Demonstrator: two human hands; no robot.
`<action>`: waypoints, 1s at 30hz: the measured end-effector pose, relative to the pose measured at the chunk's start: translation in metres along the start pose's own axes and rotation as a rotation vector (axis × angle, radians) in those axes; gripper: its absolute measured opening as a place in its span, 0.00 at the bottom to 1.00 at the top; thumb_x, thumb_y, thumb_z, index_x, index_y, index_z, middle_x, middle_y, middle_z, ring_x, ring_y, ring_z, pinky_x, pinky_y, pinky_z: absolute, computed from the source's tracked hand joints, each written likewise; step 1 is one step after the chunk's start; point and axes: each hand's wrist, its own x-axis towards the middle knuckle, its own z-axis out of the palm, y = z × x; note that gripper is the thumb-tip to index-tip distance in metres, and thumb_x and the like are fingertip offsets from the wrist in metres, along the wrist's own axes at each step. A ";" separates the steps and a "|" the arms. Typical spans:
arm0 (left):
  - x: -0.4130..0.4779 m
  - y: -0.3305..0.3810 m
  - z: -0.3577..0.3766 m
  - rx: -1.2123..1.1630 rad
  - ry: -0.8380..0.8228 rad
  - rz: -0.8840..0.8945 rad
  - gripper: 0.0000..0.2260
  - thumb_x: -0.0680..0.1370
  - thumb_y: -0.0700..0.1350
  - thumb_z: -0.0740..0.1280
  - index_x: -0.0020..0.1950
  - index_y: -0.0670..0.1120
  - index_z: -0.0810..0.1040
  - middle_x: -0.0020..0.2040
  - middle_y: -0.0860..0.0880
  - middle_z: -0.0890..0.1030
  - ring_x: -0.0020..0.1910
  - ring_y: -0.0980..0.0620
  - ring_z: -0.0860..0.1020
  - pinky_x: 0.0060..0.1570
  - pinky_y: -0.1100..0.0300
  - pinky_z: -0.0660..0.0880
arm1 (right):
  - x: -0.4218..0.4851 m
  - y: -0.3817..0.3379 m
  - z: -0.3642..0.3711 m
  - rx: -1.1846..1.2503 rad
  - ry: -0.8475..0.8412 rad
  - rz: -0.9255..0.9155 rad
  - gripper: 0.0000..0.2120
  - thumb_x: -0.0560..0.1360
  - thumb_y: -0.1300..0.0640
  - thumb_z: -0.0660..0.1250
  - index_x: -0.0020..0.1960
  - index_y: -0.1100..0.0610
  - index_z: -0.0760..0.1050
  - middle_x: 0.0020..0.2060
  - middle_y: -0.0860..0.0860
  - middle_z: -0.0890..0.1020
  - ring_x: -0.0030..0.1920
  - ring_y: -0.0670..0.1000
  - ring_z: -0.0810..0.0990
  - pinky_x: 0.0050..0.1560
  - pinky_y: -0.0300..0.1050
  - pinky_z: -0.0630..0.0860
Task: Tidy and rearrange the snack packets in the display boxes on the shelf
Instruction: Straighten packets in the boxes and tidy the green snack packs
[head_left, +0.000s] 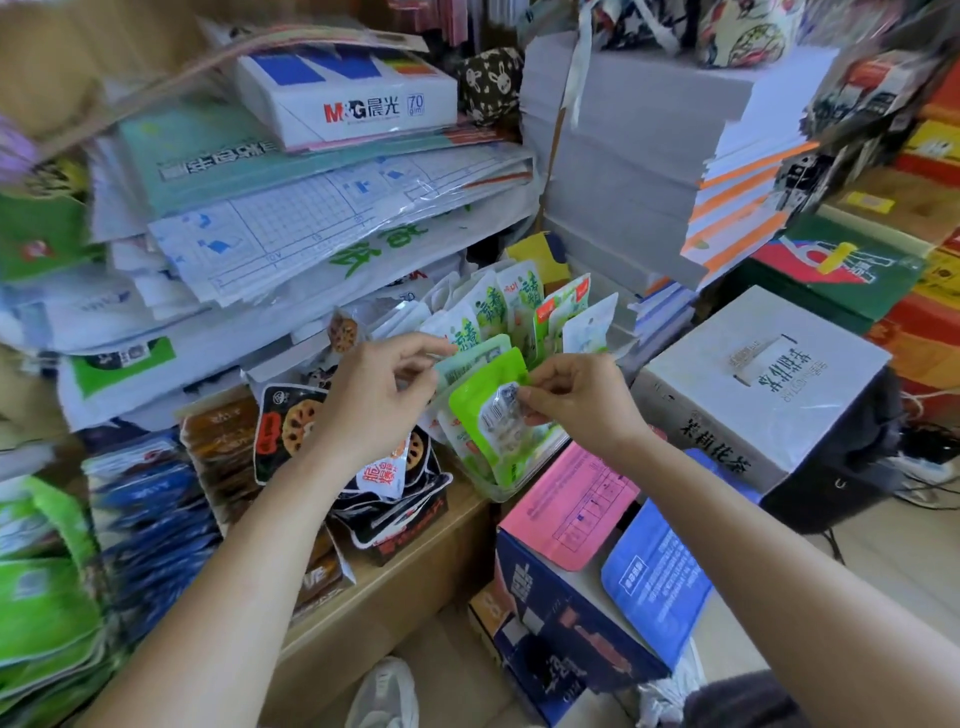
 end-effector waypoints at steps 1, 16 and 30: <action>-0.001 0.004 0.000 -0.026 -0.002 0.020 0.13 0.79 0.42 0.69 0.62 0.54 0.82 0.53 0.57 0.84 0.52 0.67 0.80 0.49 0.74 0.75 | -0.001 0.000 0.001 0.001 -0.013 0.011 0.04 0.73 0.66 0.75 0.41 0.63 0.80 0.33 0.57 0.85 0.34 0.55 0.86 0.43 0.55 0.84; -0.003 0.001 0.021 0.414 0.015 0.092 0.29 0.72 0.50 0.78 0.70 0.56 0.73 0.65 0.53 0.78 0.62 0.47 0.77 0.58 0.49 0.75 | 0.000 0.009 -0.043 -0.785 -0.431 -0.191 0.09 0.75 0.56 0.74 0.55 0.50 0.84 0.50 0.43 0.84 0.55 0.49 0.74 0.57 0.46 0.73; -0.001 -0.007 0.020 0.391 0.022 0.108 0.29 0.72 0.52 0.78 0.71 0.51 0.75 0.66 0.51 0.78 0.64 0.48 0.77 0.60 0.52 0.72 | 0.003 -0.010 -0.060 -0.571 -0.154 -0.239 0.02 0.76 0.60 0.72 0.44 0.55 0.83 0.39 0.48 0.85 0.39 0.46 0.81 0.42 0.40 0.76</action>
